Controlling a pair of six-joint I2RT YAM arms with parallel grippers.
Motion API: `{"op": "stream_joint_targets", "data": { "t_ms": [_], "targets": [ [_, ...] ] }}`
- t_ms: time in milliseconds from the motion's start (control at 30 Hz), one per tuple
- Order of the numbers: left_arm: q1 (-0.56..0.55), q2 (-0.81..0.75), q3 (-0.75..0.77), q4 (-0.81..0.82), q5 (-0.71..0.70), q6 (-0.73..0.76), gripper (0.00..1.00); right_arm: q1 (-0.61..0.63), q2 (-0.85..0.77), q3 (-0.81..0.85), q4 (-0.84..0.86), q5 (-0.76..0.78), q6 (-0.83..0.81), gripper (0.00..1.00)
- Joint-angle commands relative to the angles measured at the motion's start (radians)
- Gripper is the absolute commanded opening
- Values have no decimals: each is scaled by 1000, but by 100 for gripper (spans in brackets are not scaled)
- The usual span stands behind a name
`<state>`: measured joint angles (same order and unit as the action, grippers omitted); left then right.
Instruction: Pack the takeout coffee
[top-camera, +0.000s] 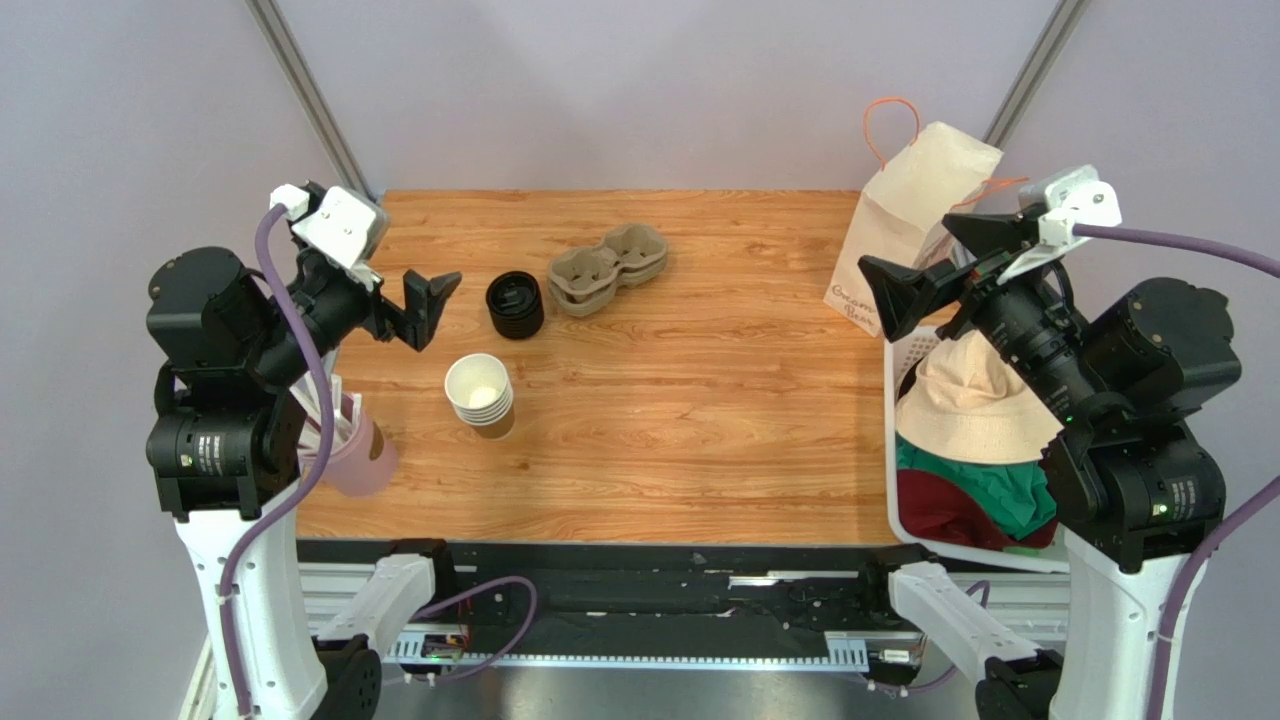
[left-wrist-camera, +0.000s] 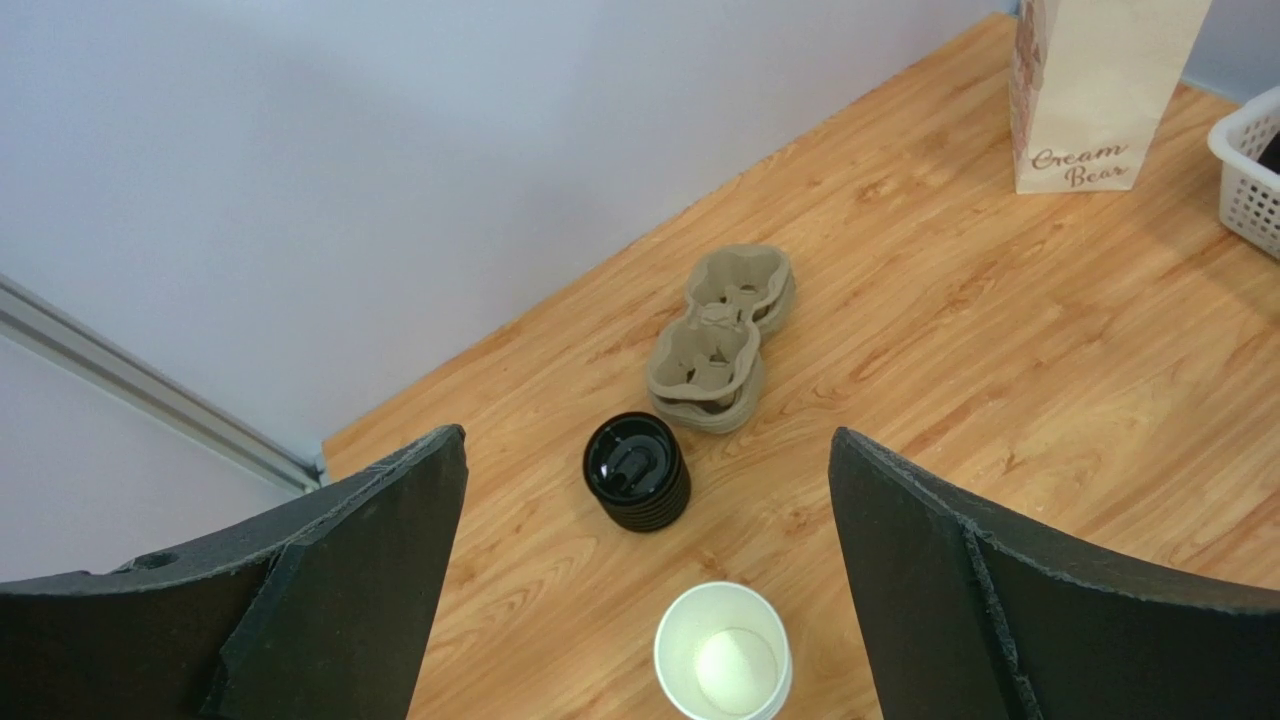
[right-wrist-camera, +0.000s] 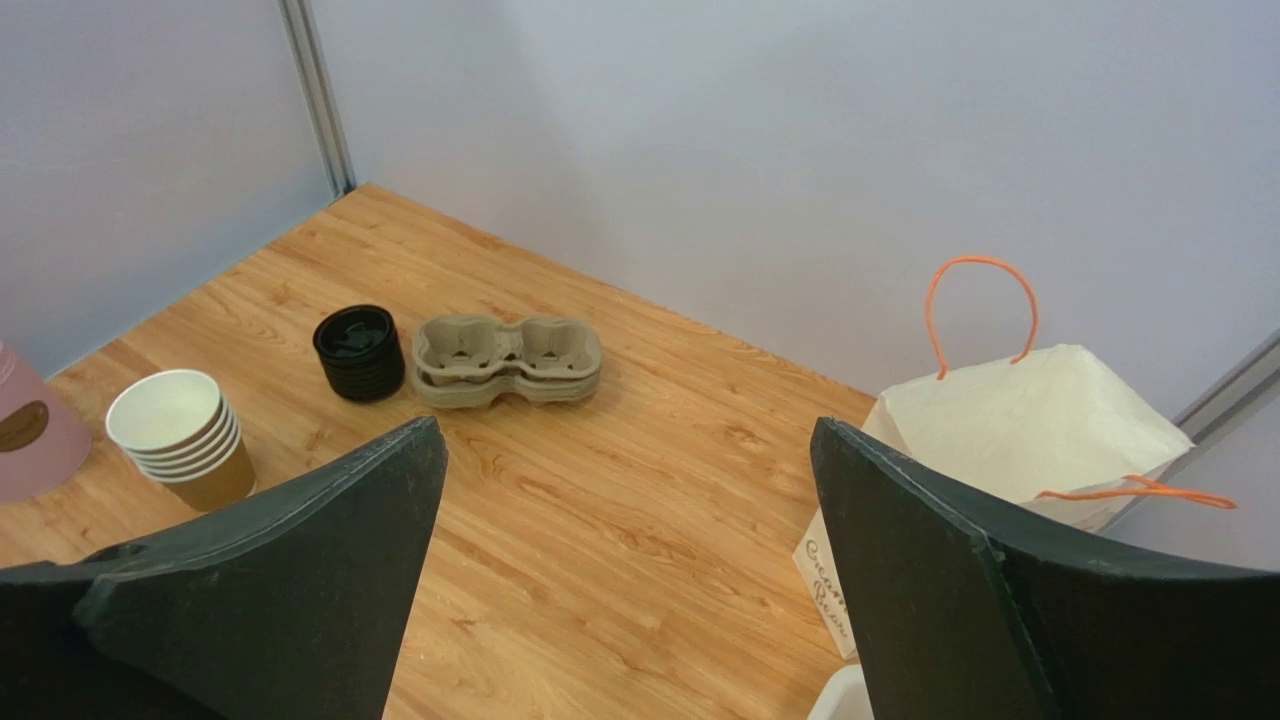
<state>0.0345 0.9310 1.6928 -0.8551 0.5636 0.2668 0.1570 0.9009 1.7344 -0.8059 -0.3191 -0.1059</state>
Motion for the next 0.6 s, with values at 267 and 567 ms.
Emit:
{"op": "stream_joint_targets", "data": {
  "t_ms": [267, 567],
  "targets": [
    [4, 3, -50, 56, 36, -26, 99, 87, -2, -107, 89, 58, -49, 99],
    [4, 9, -67, 70, 25, -20, 99, 125, 73, -144, 158, 77, -18, 99]
  ]
}}
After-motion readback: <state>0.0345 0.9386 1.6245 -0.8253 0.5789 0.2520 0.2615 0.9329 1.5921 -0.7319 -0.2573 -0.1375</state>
